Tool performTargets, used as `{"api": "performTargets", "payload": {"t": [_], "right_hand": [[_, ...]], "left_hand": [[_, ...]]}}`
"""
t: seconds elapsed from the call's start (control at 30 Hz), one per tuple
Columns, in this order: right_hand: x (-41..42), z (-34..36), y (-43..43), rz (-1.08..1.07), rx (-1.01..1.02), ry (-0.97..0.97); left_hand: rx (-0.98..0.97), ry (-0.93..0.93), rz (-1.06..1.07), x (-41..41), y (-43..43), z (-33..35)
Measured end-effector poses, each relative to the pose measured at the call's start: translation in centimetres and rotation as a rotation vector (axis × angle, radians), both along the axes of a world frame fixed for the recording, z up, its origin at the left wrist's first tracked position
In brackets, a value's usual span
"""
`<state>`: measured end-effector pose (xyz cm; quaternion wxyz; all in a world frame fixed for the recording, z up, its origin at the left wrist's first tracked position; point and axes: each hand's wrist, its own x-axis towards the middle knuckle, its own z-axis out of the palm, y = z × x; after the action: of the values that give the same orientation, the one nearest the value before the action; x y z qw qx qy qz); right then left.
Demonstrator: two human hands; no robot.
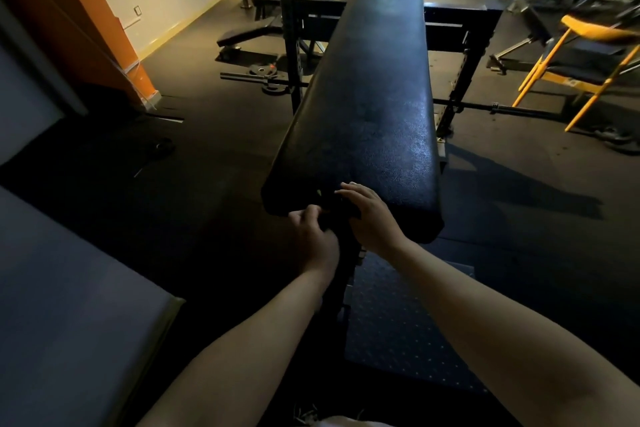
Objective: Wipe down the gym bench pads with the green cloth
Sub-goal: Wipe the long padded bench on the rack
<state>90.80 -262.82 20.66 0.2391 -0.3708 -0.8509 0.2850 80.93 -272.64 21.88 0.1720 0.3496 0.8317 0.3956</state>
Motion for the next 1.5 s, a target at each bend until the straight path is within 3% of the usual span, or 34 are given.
{"api": "performTargets", "payload": {"t": [0.2,0.3,0.43,0.8,0.93,1.03,1.1,1.23,1.33,1.5], "right_hand": [[0.7,0.5,0.0,-0.025,0.042,-0.049],[2.7,-0.1,-0.2,-0.184,0.145,-0.058],[7.5,-0.3,0.7,-0.389,0.111,-0.035],[10.5,-0.9,0.8,-0.366,0.03,0.117],[10.7,-0.8,1.2,-0.319,-0.004,0.124],[11.5,0.0,1.3,-0.3,-0.16,0.252],[12.4,0.6,1.2,-0.267,-0.25,0.262],[13.2,0.7,1.1,-0.221,-0.26,0.234],[13.1,0.6,1.1,-0.233,-0.261,0.241],[13.3,0.6,1.0,-0.203,-0.279,0.243]], "left_hand": [[0.064,-0.049,0.186,-3.2,-0.3,-0.2],[0.137,-0.004,0.101,-0.6,0.2,0.0],[0.147,0.031,0.013,2.2,1.0,-0.4],[0.079,0.194,-0.145,5.6,1.8,-1.5],[0.087,0.226,-0.354,10.5,2.1,-1.3],[0.067,0.124,-0.236,13.6,3.0,-1.9],[0.059,0.14,-0.275,13.2,3.2,-2.7],[0.122,0.208,-0.317,10.7,1.8,-3.3],[0.124,0.084,-0.154,10.7,1.6,-3.6],[0.088,-0.007,-0.11,14.6,2.9,-2.3]]}}
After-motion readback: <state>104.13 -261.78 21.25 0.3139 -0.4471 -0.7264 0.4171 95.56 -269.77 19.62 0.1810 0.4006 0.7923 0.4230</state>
